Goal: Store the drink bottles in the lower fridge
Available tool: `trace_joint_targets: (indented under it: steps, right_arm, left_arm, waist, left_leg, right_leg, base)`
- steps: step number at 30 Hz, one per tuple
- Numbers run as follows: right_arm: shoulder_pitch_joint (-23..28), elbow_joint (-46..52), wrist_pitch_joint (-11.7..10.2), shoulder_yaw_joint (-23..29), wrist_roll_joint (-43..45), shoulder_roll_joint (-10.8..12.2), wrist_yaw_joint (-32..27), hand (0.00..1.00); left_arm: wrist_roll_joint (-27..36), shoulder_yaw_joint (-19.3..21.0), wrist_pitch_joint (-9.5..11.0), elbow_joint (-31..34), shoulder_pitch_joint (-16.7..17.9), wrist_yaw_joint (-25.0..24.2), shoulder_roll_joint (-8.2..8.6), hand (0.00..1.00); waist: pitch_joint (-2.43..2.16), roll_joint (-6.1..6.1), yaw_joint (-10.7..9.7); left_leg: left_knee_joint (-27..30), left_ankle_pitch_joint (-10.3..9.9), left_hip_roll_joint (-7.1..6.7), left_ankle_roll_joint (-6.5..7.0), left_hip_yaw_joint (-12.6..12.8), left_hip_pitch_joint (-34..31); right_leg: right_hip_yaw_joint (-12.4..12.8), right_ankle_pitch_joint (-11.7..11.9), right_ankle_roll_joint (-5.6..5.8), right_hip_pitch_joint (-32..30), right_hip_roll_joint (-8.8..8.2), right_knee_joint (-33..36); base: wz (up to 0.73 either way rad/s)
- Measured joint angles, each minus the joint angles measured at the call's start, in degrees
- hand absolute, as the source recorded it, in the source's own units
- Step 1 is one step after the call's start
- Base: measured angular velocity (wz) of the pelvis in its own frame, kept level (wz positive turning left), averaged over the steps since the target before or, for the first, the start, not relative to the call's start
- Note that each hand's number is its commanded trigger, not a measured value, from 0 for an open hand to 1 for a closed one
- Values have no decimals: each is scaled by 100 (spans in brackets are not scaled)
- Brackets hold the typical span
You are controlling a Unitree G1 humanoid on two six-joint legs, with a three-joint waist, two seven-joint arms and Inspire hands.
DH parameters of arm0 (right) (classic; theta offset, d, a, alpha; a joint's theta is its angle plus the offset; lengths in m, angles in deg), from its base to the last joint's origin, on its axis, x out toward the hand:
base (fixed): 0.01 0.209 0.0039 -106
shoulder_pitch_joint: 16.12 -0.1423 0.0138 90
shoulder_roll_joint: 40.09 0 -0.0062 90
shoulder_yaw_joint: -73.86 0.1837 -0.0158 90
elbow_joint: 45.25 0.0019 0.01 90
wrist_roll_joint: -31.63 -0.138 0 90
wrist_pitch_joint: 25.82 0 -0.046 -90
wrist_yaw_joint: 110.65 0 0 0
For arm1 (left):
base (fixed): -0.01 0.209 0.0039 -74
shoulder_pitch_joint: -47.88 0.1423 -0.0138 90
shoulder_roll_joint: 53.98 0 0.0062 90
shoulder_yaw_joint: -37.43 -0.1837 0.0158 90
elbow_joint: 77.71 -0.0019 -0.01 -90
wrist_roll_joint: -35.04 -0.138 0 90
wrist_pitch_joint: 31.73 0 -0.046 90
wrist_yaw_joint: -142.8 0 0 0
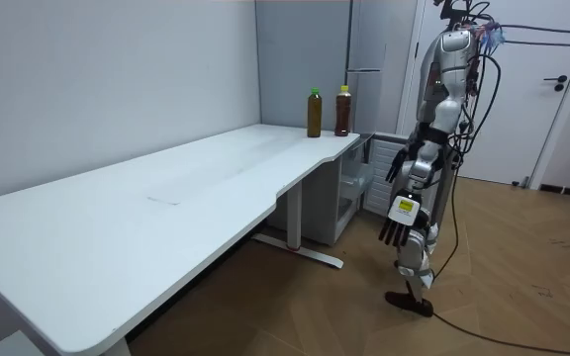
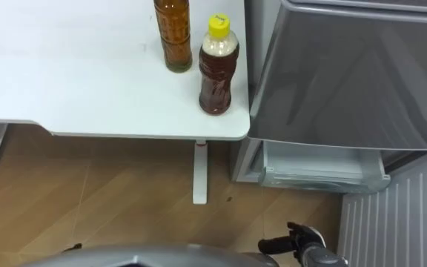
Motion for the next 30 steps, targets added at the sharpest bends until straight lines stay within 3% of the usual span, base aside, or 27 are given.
trace_joint_targets:
  steps: [13, 24, 30]
  right_arm:
    - [27, -8, -8, 93, -129, 46, -176, 0]
    - [17, -76, -8, 134, -105, 46, -231, 0]
    - [9, -128, 22, 142, -52, 39, -252, 0]
  left_arm:
    - [3, 63, -50, 86, 37, 267, 26, 0]
    - [54, 237, 212, 355, 126, 721, 119, 0]
    - [73, 255, 217, 355, 224, 919, 123, 0]
  waist:
    - [20, -39, -19]
    - [24, -57, 23]
    - [33, -80, 53]
  left_leg:
    - [23, 1, -6, -2, -24, 43]
    - [-7, 0, -10, -2, -47, 132]
    - [15, 1, -13, -3, -90, 136]
  right_leg:
    - [13, 0, 0, 83, 2, -46]
    - [-48, 0, 0, 168, -1, -44]
    - [-120, 0, 0, 205, -5, -44]
  base:
    - [0]
    - [1]
    - [4]
